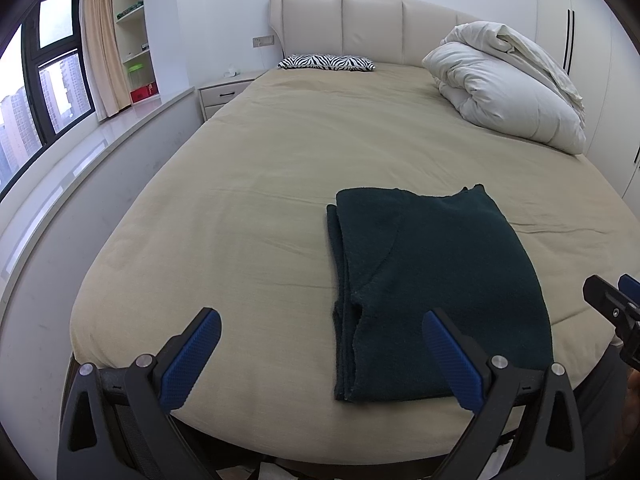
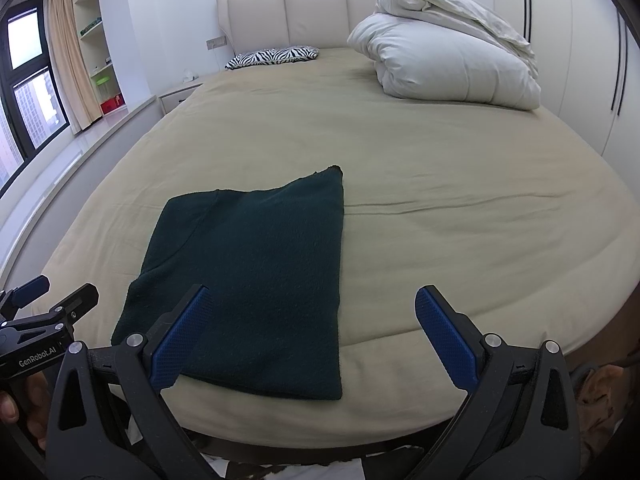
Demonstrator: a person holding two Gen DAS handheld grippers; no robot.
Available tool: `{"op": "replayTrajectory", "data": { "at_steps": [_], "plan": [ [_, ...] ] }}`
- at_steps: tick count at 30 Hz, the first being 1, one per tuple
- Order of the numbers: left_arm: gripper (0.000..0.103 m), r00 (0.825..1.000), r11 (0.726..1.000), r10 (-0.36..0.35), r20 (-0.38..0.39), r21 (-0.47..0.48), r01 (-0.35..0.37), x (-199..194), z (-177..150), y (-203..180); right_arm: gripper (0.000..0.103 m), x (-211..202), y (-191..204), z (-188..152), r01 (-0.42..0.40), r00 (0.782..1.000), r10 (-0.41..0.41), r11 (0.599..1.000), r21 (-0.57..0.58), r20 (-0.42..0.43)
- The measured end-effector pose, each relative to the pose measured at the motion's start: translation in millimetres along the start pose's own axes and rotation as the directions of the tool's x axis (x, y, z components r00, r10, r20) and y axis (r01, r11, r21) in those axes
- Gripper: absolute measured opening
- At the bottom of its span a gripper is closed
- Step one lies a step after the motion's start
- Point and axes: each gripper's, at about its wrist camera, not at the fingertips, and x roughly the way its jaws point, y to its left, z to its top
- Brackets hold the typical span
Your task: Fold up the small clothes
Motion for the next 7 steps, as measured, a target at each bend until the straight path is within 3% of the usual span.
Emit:
{"op": "replayTrajectory", "data": {
  "at_steps": [7],
  "plan": [
    [0.103, 1.000, 1.000, -0.001, 0.009, 0.011, 0.000, 0.2, -1.1, -2.2, 0.103, 1.5, 0.4, -0.7, -0.002, 1.000, 0.002, 1.000, 0.001, -0.004]
  ]
}}
